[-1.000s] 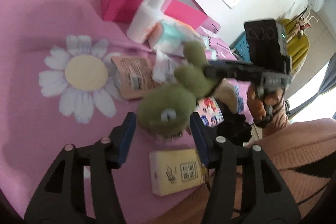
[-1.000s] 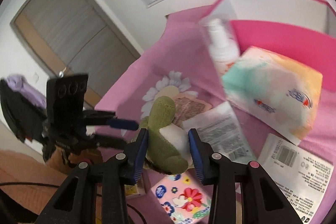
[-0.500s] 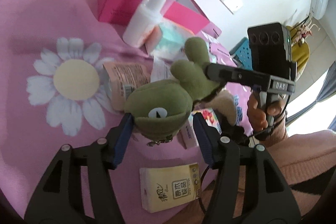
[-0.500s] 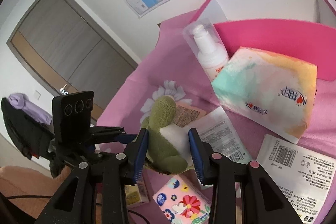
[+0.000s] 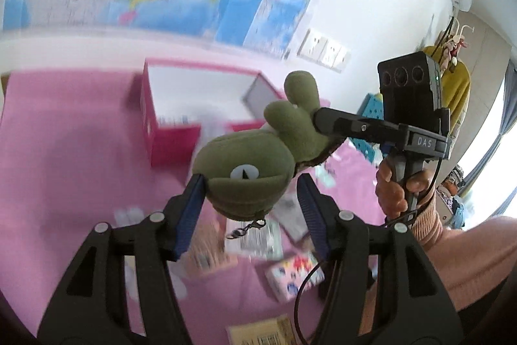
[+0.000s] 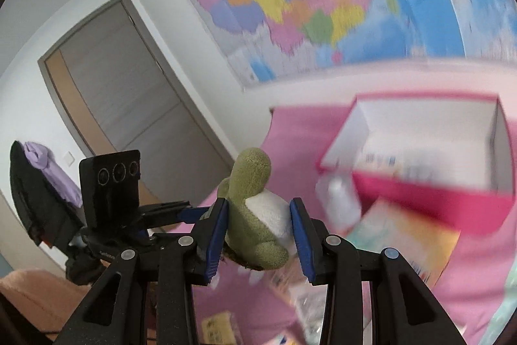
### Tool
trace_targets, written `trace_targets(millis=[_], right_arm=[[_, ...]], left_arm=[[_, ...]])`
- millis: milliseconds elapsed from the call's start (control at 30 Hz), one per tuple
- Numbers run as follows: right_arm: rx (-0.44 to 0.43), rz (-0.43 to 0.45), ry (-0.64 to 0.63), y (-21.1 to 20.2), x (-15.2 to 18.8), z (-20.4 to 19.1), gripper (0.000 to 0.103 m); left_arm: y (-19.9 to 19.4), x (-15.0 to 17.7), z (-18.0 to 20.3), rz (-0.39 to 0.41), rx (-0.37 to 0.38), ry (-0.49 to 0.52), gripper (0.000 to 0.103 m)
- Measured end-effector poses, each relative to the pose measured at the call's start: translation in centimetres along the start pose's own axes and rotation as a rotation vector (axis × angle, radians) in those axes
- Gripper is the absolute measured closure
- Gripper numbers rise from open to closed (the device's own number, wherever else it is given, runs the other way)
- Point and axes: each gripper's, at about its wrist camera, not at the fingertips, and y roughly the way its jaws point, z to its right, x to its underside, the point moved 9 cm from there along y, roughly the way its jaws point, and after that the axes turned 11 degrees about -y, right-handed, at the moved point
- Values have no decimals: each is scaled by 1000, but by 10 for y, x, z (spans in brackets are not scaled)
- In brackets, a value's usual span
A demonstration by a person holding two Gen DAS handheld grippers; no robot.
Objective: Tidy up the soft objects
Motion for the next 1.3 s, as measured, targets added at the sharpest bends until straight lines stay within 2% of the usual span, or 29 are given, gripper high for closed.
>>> trace_targets(millis=[200,367,633,933,1000,1133,1200,1300], right_arm=[[34,79,-41,0,-51,20,64],[61,95,-31,11,-75,51,64],[108,41,59,41,-59,113,64],[131,25,166,67,-54,166,64],[138,16,188,73,-55,177,64],[157,-33,226,90,-51,197,63],[189,-57,249,98,-48,207,61],[288,-153,317,108,-35,226,54]], left_arm=[[13,-58,3,54,-73,76,43],[41,-94,-8,34,-110,73,43],[110,-99,-41,-75,-165,28,43],[156,-115,-66,-115,-229,1,43],[167,-119,-75,-123,-262,0,43],[185,-123,-91,-146,-300,-19,43],[192,-125,-98,-142,-313,-38,49],[193,-128,-99,-119,-320,-53,49]])
